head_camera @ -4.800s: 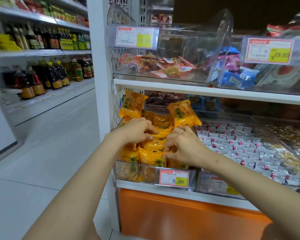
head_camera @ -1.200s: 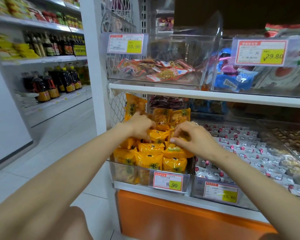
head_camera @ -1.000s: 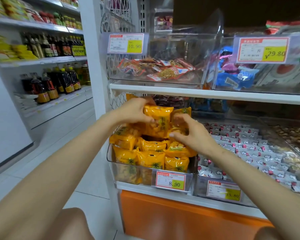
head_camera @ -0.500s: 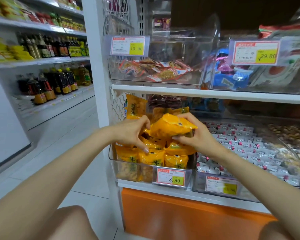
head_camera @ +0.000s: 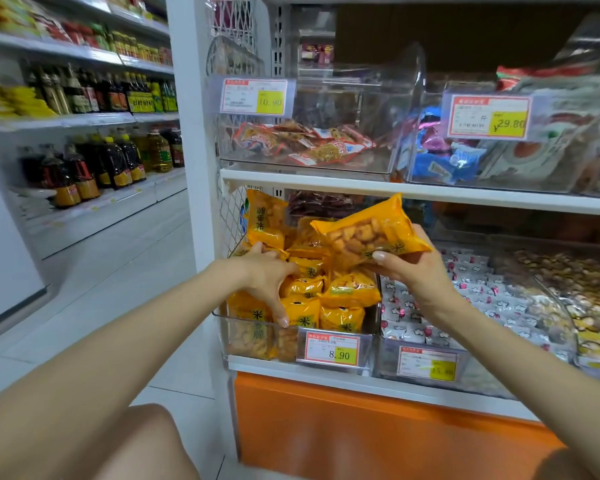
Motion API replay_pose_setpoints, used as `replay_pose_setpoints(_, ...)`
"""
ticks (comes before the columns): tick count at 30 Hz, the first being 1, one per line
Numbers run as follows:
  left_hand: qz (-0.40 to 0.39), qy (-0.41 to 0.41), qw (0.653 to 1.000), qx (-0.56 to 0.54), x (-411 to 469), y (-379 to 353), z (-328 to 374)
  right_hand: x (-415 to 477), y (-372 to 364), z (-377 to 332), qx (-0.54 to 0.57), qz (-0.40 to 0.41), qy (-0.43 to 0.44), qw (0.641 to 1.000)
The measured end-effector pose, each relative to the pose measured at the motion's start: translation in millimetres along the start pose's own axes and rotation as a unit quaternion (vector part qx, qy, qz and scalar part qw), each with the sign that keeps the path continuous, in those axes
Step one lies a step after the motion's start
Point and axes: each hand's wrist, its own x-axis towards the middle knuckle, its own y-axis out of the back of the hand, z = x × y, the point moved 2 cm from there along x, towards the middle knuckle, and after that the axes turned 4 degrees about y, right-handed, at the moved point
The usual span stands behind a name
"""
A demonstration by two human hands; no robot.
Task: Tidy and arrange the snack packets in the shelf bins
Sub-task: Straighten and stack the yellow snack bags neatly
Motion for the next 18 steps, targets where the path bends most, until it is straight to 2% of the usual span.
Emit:
replay_pose_setpoints(4, -0.047, 0.022, 0.998, 0.025, 6.7, 5.8, 1.4, -3.4, 14.2, -3.0, 0.004, 0.031, -0.019, 0.999)
replay_pose_setpoints(10, -0.043, -0.012, 0.997, 0.064, 8.6, 12.2, 24.0, -11.6, 27.2, -12.1, -0.003, 0.044, -0.028, 0.999)
replay_pose_setpoints(18, -0.053, 0.002, 0.999, -0.008, 17.4, 22.3, 16.7, -15.3, 39.3, -14.3, -0.042, 0.058, -0.031, 0.997)
